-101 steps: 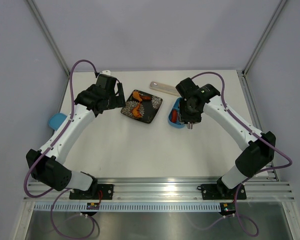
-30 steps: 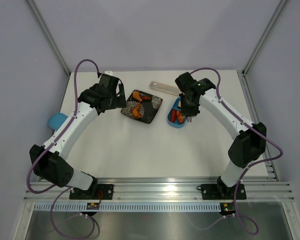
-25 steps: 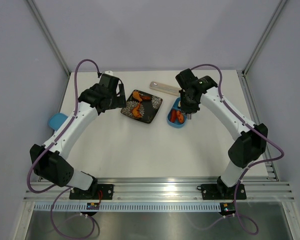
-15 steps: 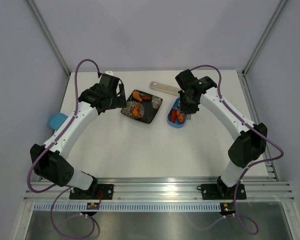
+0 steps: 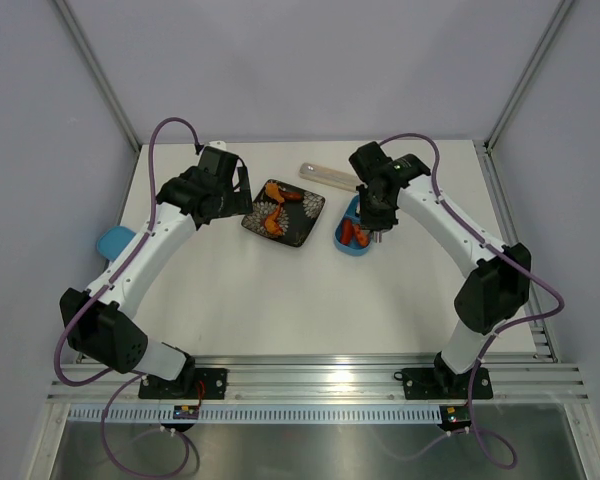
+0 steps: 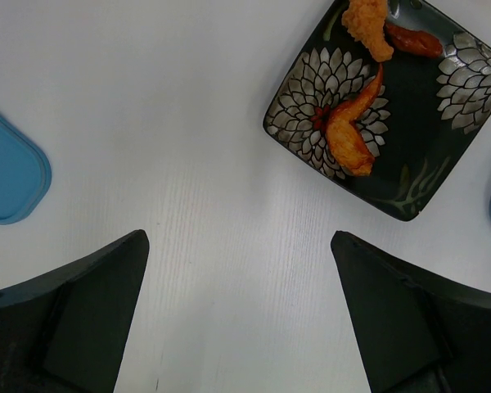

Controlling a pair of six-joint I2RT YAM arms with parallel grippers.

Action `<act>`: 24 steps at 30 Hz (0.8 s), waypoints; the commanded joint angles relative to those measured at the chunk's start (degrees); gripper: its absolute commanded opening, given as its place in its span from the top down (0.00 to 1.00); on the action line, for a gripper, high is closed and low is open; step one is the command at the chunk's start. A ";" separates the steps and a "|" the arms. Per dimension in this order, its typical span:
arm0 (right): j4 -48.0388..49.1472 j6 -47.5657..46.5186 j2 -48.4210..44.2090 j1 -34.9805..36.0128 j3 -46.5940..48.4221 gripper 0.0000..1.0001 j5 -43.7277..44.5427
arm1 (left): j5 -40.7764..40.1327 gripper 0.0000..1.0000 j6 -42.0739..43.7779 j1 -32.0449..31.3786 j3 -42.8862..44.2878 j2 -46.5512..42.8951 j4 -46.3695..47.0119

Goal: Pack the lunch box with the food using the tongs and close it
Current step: Place the fake food in the packing box, then place the clamp at the center of the board.

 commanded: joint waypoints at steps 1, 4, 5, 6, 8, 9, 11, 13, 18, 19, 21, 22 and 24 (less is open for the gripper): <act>-1.96 -1.05 -1.46 -0.18 6.49 0.96 1.48 | -1.01 0.01 0.63 0.24 2.60 0.12 2.06; -2.49 -1.05 -1.99 -0.18 9.14 0.96 3.85 | -1.00 0.01 0.71 0.24 2.77 0.21 2.14; -2.58 -0.96 -1.99 -0.18 9.58 0.96 4.56 | -0.92 0.01 0.63 0.24 2.77 0.12 2.14; -2.50 -0.87 -2.16 -0.18 9.67 0.96 5.17 | -0.92 0.01 0.71 0.15 2.77 0.12 2.14; -2.32 -0.61 -2.34 -0.53 9.15 0.95 6.84 | -0.92 0.01 0.63 0.24 2.69 0.12 1.88; -2.06 -0.35 -2.69 -0.88 8.71 0.96 7.28 | -1.09 0.01 0.63 0.24 2.60 0.03 1.88; -1.53 0.00 -3.31 -2.46 7.13 0.96 8.95 | -1.27 0.01 0.63 0.15 2.33 -0.41 1.88; 0.57 0.71 -5.15 -4.82 4.59 0.95 9.74 | -1.44 0.01 0.63 0.24 1.81 -0.67 2.06; 6.45 1.15 -9.01 -8.70 -1.90 0.95 13.78 | -1.36 0.01 0.54 0.15 1.37 -0.94 2.06; 8.04 1.06 -9.54 -9.40 -3.49 0.95 15.10 | -1.27 0.01 0.54 0.15 1.37 -0.94 2.23; 13.22 1.06 -10.51 -12.30 -8.05 0.95 15.99 | -0.83 0.01 0.54 0.15 1.28 -0.85 2.32; 15.67 1.06 -10.86 -13.35 -9.82 0.95 17.38 | -0.65 0.01 0.45 0.15 1.19 -0.85 2.49; 23.73 0.28 -11.39 -15.64 -15.34 0.95 19.06 | -0.30 0.01 0.54 0.15 1.19 -0.76 2.67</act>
